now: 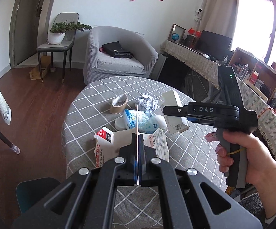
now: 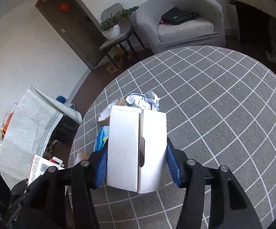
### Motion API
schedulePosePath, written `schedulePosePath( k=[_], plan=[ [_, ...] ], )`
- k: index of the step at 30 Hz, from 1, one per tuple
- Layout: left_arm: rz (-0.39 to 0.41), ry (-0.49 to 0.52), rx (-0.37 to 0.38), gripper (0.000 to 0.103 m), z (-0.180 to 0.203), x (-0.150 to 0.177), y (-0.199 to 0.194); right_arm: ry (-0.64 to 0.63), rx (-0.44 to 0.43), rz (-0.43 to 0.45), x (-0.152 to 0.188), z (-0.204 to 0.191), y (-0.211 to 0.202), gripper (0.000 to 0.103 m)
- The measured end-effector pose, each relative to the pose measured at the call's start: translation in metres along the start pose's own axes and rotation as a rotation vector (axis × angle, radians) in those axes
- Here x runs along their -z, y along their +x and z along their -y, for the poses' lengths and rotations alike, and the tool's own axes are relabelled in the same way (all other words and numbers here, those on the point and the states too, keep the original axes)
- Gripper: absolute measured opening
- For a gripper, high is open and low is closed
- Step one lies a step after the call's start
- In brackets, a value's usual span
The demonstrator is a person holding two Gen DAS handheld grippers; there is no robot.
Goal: Collect trash
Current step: 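Drop the carton into the teal bin with the left tool while the right tool carries the white box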
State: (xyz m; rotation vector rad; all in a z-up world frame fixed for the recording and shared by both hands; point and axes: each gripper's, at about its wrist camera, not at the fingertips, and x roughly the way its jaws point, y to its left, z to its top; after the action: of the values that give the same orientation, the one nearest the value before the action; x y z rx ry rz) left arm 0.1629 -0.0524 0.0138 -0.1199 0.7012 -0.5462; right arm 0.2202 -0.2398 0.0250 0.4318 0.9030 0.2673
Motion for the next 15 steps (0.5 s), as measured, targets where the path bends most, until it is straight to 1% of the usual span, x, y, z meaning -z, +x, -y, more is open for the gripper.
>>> schedulePosePath(
  k=[2, 5, 10, 15],
  plan=[
    [0.009, -0.005, -0.012, 0.001, -0.006, 0.0, -0.006, -0.03, 0.005, 0.018, 0.0, -0.011, -0.006, 0.055],
    [0.021, -0.013, -0.036, 0.001, -0.015, 0.001, -0.015, -0.06, -0.021, 0.027, -0.001, -0.028, -0.009, 0.055],
    [0.035, -0.019, -0.092, 0.001, -0.032, 0.005, -0.031, -0.127, -0.061, 0.018, 0.001, -0.058, 0.001, 0.055],
    [0.042, -0.048, -0.156, 0.001, -0.057, 0.012, -0.046, -0.186, -0.126, -0.004, 0.005, -0.088, 0.012, 0.055]
  ],
)
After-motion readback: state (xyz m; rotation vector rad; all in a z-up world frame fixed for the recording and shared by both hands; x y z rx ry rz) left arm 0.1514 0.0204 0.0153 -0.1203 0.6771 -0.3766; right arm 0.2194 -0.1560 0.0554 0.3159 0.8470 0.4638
